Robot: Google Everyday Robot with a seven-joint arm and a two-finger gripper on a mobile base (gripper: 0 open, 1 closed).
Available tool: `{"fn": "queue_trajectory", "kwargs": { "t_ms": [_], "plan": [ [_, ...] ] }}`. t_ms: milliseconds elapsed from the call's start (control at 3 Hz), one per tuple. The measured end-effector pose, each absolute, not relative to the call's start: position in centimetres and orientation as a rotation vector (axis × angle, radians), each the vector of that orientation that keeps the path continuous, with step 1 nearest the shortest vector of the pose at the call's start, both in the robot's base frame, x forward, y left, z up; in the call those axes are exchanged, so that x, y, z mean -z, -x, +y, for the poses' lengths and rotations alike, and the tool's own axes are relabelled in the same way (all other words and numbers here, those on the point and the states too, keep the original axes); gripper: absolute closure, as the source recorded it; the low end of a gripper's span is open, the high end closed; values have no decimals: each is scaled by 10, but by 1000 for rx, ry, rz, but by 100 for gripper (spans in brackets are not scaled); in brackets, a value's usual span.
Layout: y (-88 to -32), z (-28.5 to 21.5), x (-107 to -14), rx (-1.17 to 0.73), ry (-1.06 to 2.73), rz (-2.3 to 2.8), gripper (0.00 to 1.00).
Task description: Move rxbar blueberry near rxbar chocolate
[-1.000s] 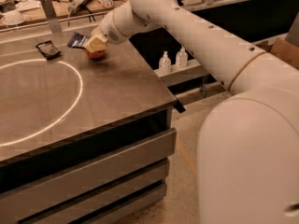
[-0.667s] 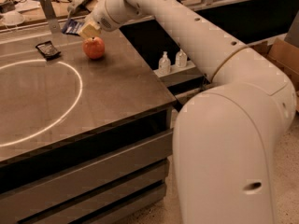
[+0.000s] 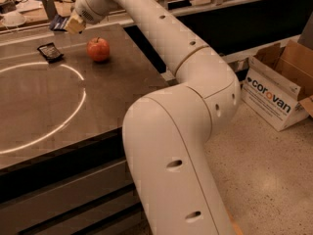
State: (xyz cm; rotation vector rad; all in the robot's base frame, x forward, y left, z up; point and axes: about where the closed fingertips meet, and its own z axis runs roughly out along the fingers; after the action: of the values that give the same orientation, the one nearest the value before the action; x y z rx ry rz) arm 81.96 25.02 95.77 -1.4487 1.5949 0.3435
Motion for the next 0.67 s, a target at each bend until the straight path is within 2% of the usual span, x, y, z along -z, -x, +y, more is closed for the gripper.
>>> {"fn": "queue_trajectory", "kwargs": {
  "t_ms": [333,667],
  "plan": [
    [-826,277,-923,-389,1494,1643,84],
    [-832,285,-904,-409,1493,1691,60]
  ]
}}
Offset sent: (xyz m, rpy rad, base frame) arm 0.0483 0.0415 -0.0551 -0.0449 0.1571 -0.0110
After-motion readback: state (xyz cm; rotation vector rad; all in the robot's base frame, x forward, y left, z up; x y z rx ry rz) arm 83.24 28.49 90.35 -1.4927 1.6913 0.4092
